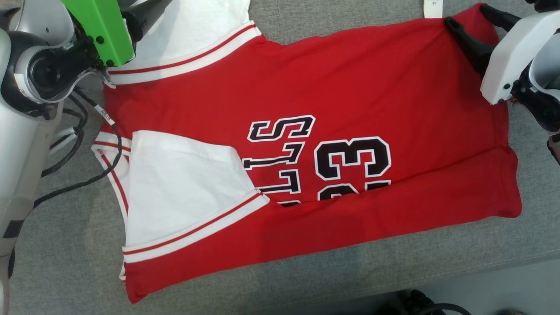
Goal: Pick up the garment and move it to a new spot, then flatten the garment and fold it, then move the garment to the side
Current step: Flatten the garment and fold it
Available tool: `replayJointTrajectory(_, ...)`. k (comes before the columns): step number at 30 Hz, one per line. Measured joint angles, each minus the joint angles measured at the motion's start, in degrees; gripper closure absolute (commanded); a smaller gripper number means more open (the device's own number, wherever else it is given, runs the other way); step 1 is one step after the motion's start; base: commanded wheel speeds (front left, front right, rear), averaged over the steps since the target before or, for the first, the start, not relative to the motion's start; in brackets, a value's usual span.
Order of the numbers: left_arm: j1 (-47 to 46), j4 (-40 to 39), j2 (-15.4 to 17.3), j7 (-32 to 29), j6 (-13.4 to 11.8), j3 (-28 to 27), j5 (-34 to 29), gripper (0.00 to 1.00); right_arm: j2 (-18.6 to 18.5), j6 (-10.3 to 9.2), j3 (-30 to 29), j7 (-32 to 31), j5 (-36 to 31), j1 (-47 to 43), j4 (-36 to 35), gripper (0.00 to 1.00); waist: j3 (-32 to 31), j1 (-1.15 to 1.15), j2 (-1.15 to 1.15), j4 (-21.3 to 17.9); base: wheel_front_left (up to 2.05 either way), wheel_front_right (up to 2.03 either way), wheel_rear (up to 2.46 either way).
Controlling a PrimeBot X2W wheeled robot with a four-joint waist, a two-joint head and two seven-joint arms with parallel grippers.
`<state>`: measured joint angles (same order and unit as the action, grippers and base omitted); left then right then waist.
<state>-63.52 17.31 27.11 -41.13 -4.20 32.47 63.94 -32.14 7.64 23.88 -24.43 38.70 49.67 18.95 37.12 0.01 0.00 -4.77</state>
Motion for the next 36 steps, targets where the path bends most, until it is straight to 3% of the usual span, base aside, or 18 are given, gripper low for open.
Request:
replayJointTrajectory(5,-1.44,1.86,4.12,0.25,1.29,3.09,-6.08,0.00,-0.71,-0.01,1.68,2.44,1.52,1.27,0.69,0.00,0.64,0.00,0.00,-1.81,0.00,0.00,0.00)
replayJointTrajectory(19,-4.03,5.79,3.92,3.34,3.42,4.17,-8.89,0.00,-1.51,-0.02,3.32,4.44,3.32,3.46,1.59,0.00,1.29,0.00,0.00,-2.47,0.00,0.00,0.00)
replayJointTrajectory(20,-4.03,6.11,3.45,3.32,3.68,4.16,-8.43,0.12,-1.27,-0.02,3.52,4.43,3.32,3.54,2.01,0.00,1.25,0.00,0.00,-2.47,0.00,0.00,0.00)
replayJointTrajectory(22,-4.02,6.77,2.42,3.36,3.86,4.12,-7.30,1.00,-0.68,-0.08,4.09,4.37,3.33,3.75,2.86,0.00,1.15,0.00,0.00,-2.43,0.00,0.00,0.00)
replayJointTrajectory(23,-4.00,6.97,2.07,3.41,4.24,4.16,-7.13,1.00,-0.46,-0.09,4.39,4.37,3.43,3.87,3.15,0.09,1.09,-0.01,0.00,-2.39,0.00,0.00,0.00)
replayJointTrajectory(24,-3.96,7.14,1.79,3.41,4.61,4.23,-6.95,1.00,-0.27,-0.10,4.72,4.36,3.56,4.02,3.39,0.73,1.00,-0.01,0.00,-2.35,0.00,0.00,0.00)
replayJointTrajectory(25,-3.85,7.27,1.55,3.41,5.02,4.25,-6.59,1.00,-0.15,-0.11,4.89,4.36,3.78,4.08,3.58,1.00,0.89,0.00,0.00,-2.29,0.00,0.00,0.00)
replayJointTrajectory(31,-1.31,7.40,0.34,4.67,6.75,3.05,-3.32,1.00,-0.27,-0.09,6.46,4.91,6.60,3.52,3.52,1.00,-0.71,0.00,0.00,-1.83,0.00,0.00,0.00)
replayJointTrajectory(36,2.35,5.64,1.21,6.76,8.11,1.87,-1.67,1.00,-2.65,-0.09,6.76,7.27,8.00,0.50,2.87,1.00,-3.76,0.00,0.00,-1.68,0.00,0.00,0.00)
